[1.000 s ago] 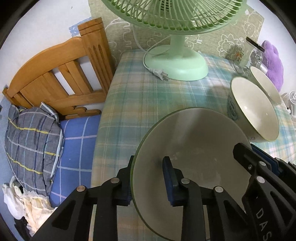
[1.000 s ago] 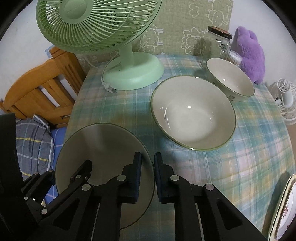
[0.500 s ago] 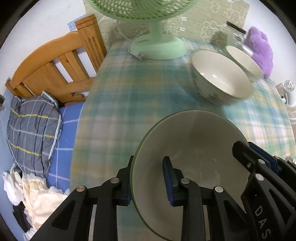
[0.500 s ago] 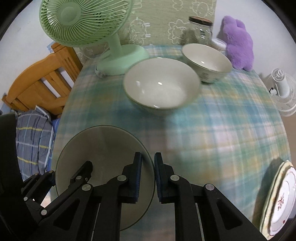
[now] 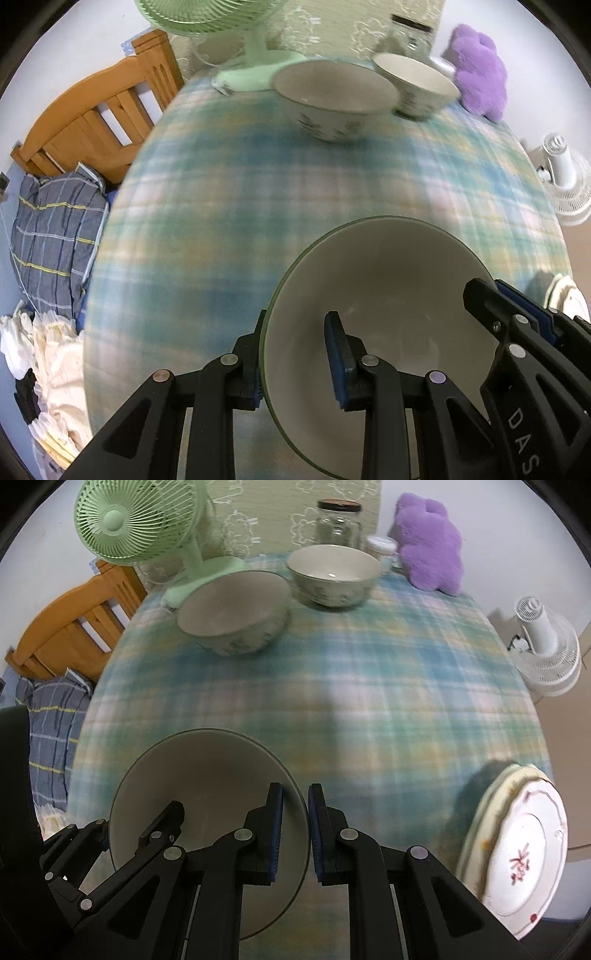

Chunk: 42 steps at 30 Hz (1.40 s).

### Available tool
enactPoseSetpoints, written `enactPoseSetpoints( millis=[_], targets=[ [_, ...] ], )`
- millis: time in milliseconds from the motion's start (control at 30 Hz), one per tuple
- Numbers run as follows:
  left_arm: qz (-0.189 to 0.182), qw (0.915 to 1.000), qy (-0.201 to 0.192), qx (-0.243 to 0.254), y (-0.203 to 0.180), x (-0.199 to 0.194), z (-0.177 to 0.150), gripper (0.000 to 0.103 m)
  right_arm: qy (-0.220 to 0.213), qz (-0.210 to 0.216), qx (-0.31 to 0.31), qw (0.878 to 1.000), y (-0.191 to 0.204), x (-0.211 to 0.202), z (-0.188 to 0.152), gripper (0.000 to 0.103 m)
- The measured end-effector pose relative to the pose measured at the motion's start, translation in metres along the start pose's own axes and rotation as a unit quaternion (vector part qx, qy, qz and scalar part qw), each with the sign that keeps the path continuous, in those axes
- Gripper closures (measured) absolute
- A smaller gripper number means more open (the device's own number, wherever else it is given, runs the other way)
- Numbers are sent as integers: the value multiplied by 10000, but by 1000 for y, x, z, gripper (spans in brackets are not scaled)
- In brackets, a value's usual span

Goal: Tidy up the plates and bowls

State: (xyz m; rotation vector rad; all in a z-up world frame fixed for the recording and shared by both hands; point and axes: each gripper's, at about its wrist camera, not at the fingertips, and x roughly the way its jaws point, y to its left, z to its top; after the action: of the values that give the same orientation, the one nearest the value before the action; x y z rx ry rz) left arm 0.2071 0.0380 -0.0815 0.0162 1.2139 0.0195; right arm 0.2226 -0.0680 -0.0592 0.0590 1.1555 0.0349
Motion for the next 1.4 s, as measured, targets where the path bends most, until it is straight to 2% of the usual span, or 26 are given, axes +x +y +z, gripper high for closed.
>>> enactPoseSetpoints(
  millis=[333, 567, 1033, 1167, 1233, 1267, 1300, 1333, 1400],
  targets=[
    [-11, 9999, 137, -46, -41, -7, -34, 77, 74, -42, -128, 9999, -45, -12, -31, 86],
    [-20, 9998, 173, -27, -60, -9, -45, 76, 90, -30, -208, 9997, -65, -15, -43, 86],
    [89, 9995, 218, -195, -69, -10, -52, 75, 139, 66, -434, 9989, -75, -15, -49, 85],
    [217, 9995, 127, -187, -70, -11, -50, 64, 90, 170, -412, 9990, -75, -13, -47, 81],
    [219, 9996, 82, -180, -68, -14, -49, 55, 91, 220, -395, 9989, -75, -12, -47, 78],
    [201, 9996, 81, -179, -67, -14, -49, 41, 124, 305, -379, 9987, -75, -12, -46, 76],
    [172, 9997, 82, -182, -65, -16, -49, 32, 143, 347, -370, 9986, -75, -12, -46, 69],
    [114, 9997, 53, -197, -63, -17, -49, 29, 153, 379, -370, 9985, -74, -12, -46, 55],
    [36, 9999, 7, -158, -60, -21, -48, 22, 55, 326, -368, 9988, -72, -16, -46, 41]
  ],
)
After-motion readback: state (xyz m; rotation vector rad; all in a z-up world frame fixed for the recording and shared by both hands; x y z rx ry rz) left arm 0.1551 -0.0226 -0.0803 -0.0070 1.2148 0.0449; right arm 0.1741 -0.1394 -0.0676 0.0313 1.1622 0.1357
